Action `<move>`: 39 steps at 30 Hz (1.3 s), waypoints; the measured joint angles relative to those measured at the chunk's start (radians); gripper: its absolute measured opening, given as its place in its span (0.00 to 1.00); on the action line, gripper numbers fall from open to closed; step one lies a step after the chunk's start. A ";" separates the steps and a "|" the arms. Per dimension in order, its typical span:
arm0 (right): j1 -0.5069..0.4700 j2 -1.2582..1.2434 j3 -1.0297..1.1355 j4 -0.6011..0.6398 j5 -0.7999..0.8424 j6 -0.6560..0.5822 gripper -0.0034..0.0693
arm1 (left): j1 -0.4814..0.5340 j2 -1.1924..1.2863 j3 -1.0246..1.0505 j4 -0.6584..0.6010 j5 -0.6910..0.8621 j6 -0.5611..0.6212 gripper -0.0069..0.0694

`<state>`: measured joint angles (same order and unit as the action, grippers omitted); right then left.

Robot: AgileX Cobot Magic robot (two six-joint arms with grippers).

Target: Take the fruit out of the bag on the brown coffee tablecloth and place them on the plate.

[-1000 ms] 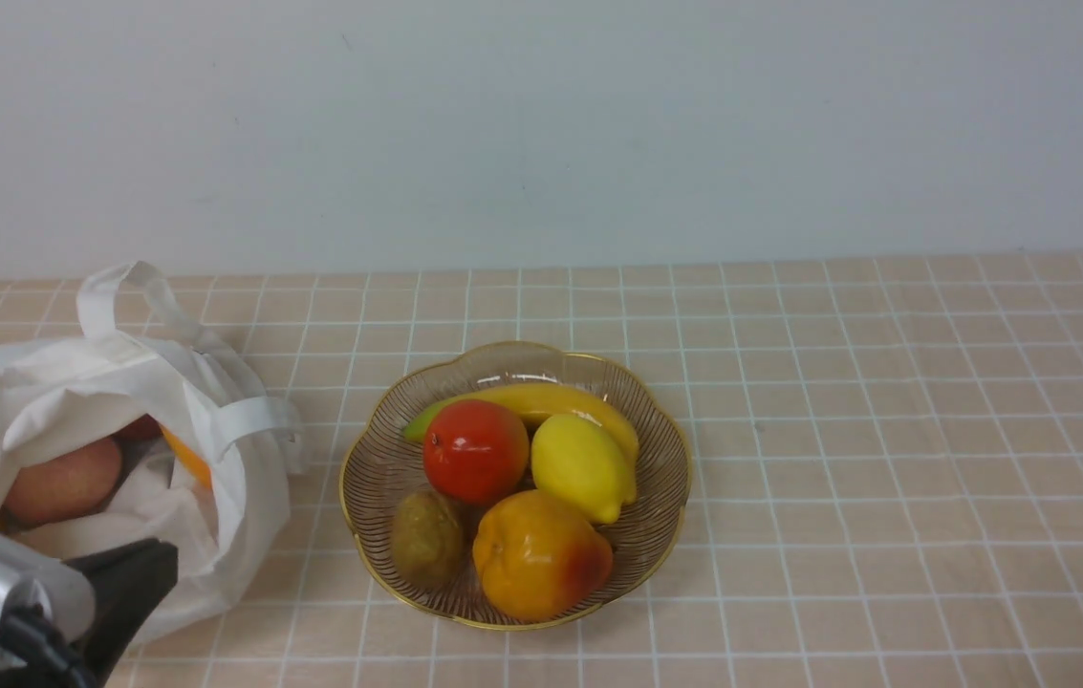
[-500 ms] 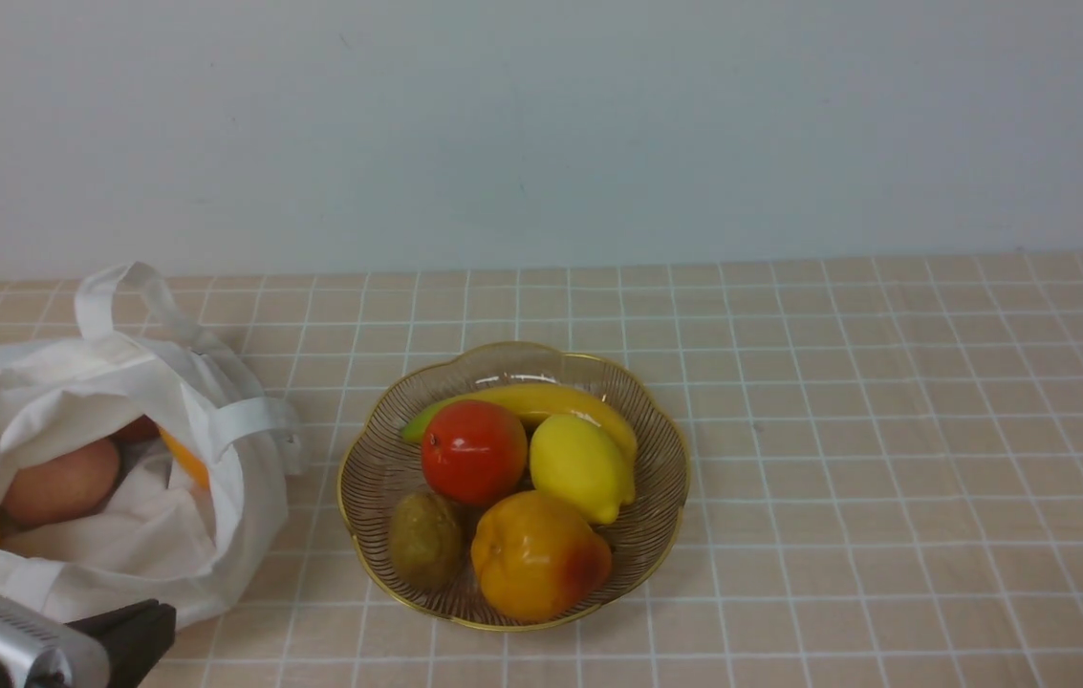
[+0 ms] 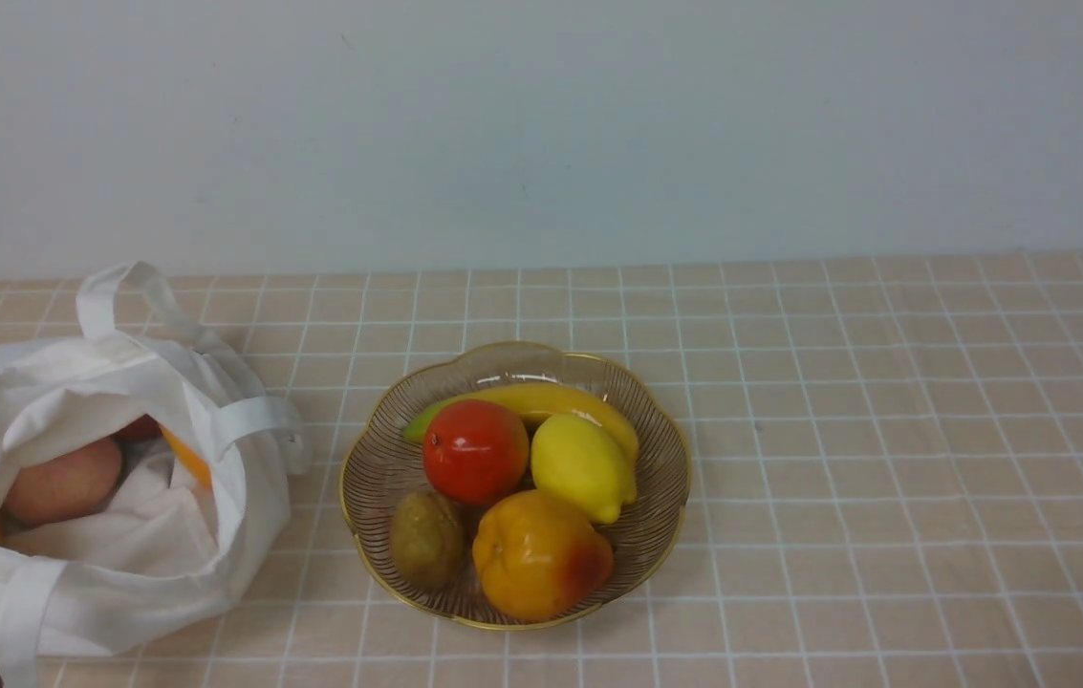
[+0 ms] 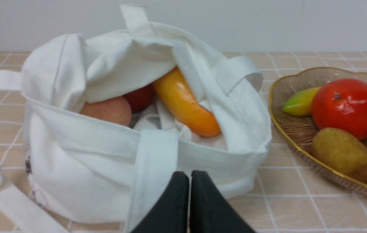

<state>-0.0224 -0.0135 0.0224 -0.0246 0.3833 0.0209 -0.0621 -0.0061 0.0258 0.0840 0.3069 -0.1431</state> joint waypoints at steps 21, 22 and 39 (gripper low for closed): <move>0.000 0.000 0.000 0.000 0.000 0.000 0.02 | 0.037 -0.004 0.003 0.000 0.073 0.001 0.08; 0.000 0.000 0.000 0.000 0.000 0.000 0.02 | 0.037 -0.004 0.003 0.000 0.073 0.001 0.08; 0.000 0.000 0.000 0.000 0.000 0.000 0.02 | 0.037 -0.004 0.003 0.000 0.074 0.001 0.08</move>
<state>-0.0224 -0.0135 0.0224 -0.0246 0.3833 0.0209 -0.0250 -0.0104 0.0283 0.0840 0.3808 -0.1424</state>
